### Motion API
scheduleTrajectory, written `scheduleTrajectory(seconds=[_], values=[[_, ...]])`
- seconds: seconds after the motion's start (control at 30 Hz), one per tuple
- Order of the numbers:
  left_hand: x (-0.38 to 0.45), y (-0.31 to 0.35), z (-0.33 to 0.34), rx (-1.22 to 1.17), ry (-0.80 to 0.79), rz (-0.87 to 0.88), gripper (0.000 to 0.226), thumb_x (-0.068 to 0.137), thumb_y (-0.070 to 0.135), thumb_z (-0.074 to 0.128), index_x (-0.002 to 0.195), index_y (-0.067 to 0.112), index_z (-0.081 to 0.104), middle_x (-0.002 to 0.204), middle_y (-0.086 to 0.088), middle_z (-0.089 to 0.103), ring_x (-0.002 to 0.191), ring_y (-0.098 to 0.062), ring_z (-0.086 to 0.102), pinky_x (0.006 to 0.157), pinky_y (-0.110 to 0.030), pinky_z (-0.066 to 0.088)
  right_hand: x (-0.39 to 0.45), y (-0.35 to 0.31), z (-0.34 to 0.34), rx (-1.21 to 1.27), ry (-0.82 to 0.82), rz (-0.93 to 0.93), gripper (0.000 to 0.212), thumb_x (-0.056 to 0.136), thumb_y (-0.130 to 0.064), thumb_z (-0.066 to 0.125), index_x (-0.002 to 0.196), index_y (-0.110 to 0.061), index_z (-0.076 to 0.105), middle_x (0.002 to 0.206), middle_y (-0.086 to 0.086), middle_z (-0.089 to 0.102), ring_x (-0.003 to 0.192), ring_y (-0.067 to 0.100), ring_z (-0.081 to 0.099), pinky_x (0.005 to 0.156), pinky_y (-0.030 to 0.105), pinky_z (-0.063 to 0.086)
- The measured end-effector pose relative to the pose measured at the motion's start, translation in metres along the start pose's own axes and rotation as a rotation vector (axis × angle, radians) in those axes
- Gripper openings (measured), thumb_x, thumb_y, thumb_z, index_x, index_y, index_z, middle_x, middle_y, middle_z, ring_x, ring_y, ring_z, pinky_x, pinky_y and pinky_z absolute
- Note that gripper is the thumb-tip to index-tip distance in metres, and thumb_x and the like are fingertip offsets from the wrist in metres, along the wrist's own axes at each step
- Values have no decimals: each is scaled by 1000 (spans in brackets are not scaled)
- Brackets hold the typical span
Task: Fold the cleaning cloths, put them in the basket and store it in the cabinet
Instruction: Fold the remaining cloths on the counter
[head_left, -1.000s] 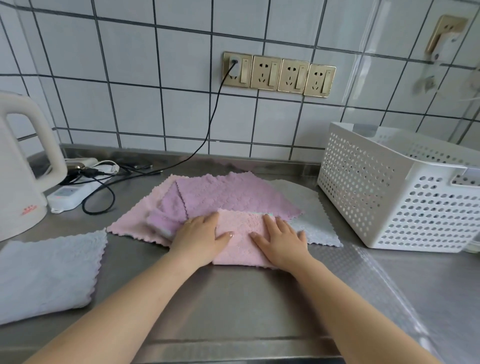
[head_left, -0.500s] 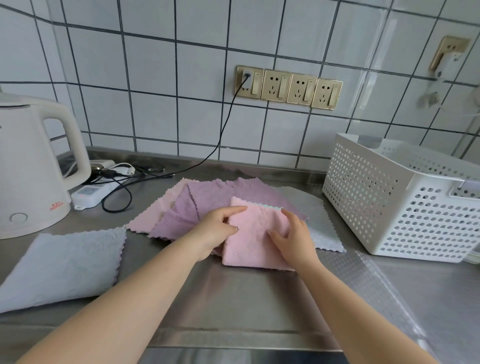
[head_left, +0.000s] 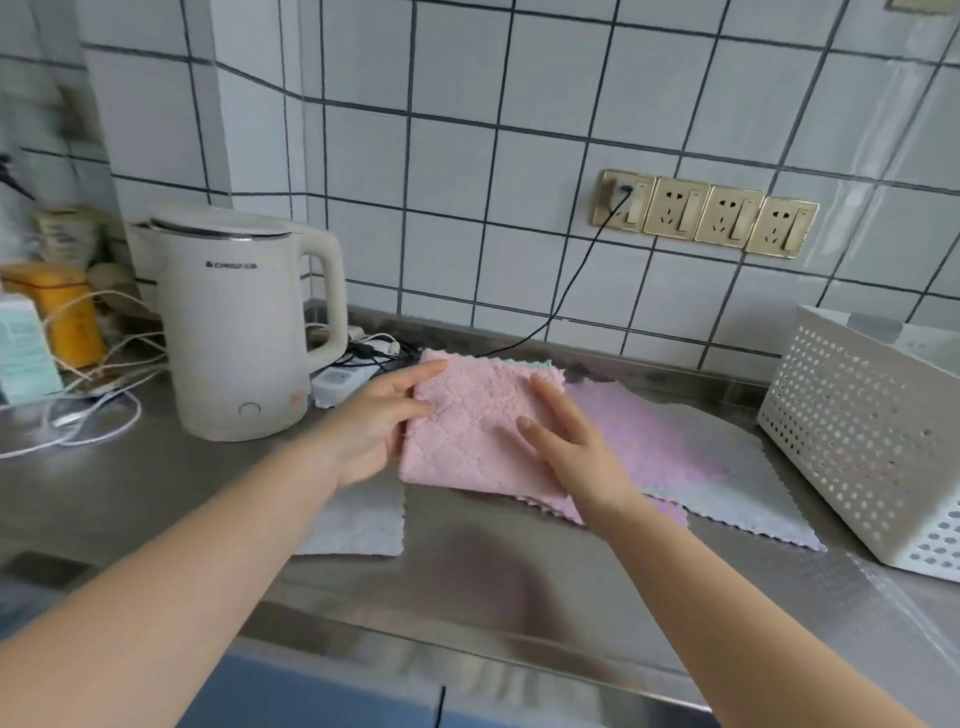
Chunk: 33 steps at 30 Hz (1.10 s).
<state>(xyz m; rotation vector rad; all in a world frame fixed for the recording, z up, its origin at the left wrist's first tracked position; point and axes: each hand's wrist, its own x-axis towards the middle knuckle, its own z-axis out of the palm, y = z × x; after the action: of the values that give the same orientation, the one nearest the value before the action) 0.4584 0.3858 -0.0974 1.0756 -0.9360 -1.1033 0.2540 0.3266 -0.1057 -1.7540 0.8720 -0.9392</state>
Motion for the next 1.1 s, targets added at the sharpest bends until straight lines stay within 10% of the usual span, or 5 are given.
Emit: scheduleTrajectory(seconds=[0.23,0.43,0.67,1.1], values=[[-21,24,-82,12,155,-45,53,90,-13,42,134,16,50,120,-5,60,102,-18,60,81,-31,50,16,-10,96,417,-225,375,68,87,-32,65,145,-33,30,134,-16,40,114,14,53,82,47,56],[-34,21,-108,-17,186,-89,53,91,-12,39,135,16,48,108,0,62,94,-15,62,68,-24,57,24,-6,125,569,-141,432,62,84,-16,69,138,-30,41,118,-6,59,86,10,65,62,28,56],[-47,-1,-119,73,252,-170,52,90,-16,39,134,9,48,125,-10,56,100,-18,58,87,-28,46,22,15,135,132,-71,270,55,89,-9,58,134,-37,44,87,-13,52,68,6,52,55,15,43],[-55,-18,-120,311,270,-212,53,89,-15,43,136,10,46,139,-11,46,109,-15,49,85,-24,41,21,21,141,-107,-96,171,57,88,-4,49,139,-29,41,128,-2,52,116,12,49,97,28,44]])
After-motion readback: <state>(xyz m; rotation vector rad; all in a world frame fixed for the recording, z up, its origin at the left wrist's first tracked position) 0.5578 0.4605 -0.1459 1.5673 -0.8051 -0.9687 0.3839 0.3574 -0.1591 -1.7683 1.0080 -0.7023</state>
